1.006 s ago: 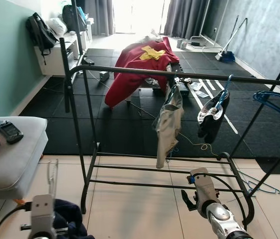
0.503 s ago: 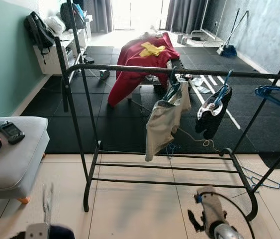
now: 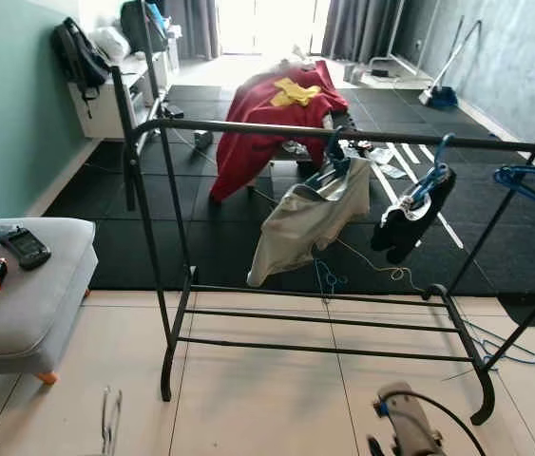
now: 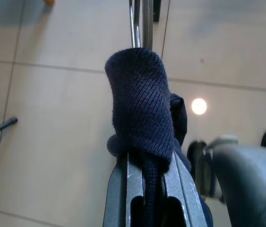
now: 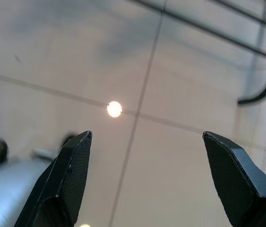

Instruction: Hang hanger

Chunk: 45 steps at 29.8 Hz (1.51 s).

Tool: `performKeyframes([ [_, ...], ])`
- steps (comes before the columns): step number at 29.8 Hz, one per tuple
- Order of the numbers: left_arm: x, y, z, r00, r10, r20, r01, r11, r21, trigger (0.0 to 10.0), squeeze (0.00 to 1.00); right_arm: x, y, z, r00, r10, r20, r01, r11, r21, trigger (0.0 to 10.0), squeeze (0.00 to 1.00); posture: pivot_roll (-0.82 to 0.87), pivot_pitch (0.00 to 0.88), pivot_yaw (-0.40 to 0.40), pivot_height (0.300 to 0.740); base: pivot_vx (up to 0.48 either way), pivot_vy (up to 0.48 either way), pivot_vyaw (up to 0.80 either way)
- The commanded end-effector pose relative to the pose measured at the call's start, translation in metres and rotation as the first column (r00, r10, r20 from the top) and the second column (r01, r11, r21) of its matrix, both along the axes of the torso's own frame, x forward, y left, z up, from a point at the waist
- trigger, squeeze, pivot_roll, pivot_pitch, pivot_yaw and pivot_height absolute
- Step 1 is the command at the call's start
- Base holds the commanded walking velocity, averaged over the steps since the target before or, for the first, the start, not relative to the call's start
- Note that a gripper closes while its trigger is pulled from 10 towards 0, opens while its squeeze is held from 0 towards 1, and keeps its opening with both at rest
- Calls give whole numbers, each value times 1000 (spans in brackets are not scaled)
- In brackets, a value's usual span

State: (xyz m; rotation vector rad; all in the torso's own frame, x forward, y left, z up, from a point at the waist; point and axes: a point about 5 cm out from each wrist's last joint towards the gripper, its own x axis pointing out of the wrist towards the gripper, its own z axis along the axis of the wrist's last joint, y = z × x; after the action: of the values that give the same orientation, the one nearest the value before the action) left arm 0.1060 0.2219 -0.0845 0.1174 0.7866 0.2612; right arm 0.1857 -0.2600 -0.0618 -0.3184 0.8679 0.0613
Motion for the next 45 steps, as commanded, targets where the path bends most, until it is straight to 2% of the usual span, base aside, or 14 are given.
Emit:
performKeyframes([
  [1,-4,-5,-2,1000,-13,-11,12,1000,-16,10000,0,-11,-12,-1,999,-6,-45,5,1000,-16,10000,0,23,33,-32,740,0,0,0],
  [3,-8,-7,-2,1000,-8,-2,8,1000,-23,10000,0,-25,-33,1,997,-33,-72,30,999,-33,10000,0,25,42,-33,740,0,0,0],
  [5,-10,-8,-3,1000,-1,-2,1,1000,-27,10000,0,-36,-44,1,994,-55,-97,50,998,-46,10000,0,25,43,-32,740,0,0,0],
  [7,-10,-8,-3,1000,-1,-2,1,1000,-27,10000,0,-36,-44,1,994,-55,-97,50,998,-46,10000,0,25,43,-32,740,0,0,0],
  [11,-13,-6,-5,1000,4,-17,-5,999,-32,10000,0,-49,-49,-2,989,-75,-127,68,996,-58,10000,0,25,42,-32,740,0,0,0],
  [16,-16,-1,-8,999,11,-47,-13,999,-35,10000,0,-54,-44,-6,986,-85,-141,78,995,-58,10000,0,21,34,-31,740,0,0,0],
  [20,-18,3,-10,998,17,-68,-19,999,-38,10000,0,-52,-31,-12,986,-83,-145,76,996,-47,10000,0,22,31,-31,740,0,0,0],
  [25,-18,4,-10,997,17,-69,-20,999,-39,10000,0,-51,-29,-13,986,-81,-145,75,996,-43,10000,0,22,31,-31,740,0,0,0],
  [26,-18,4,-10,997,18,-73,-21,999,-40,10000,0,-49,-20,-16,986,-66,-152,60,997,-42,10000,0,24,27,-29,740,0,0,0],
  [28,-18,4,-10,997,18,-73,-21,999,-40,10000,0,-49,-20,-16,986,-66,-152,60,997,-42,10000,0,24,27,-29,740,0,0,0],
  [30,-16,6,-11,997,22,-80,-25,999,-43,10000,0,-41,6,-22,990,-42,-136,39,999,-19,10000,0,24,23,-28,740,0,0,0],
  [33,-15,6,-12,996,21,-83,-25,999,-44,10000,0,-38,11,-23,991,-44,-127,43,999,-9,10000,0,24,23,-28,740,0,0,0],
  [40,-13,6,-12,996,17,-86,-21,999,-47,10000,0,-25,10,-17,993,-42,-107,41,999,-9,10000,0,24,19,-26,740,0,0,0],
  [45,-11,6,-12,996,16,-87,-20,999,-46,10000,0,-17,-4,-9,995,-51,-89,50,999,-12,10000,0,26,14,-26,740,0,0,0],
])
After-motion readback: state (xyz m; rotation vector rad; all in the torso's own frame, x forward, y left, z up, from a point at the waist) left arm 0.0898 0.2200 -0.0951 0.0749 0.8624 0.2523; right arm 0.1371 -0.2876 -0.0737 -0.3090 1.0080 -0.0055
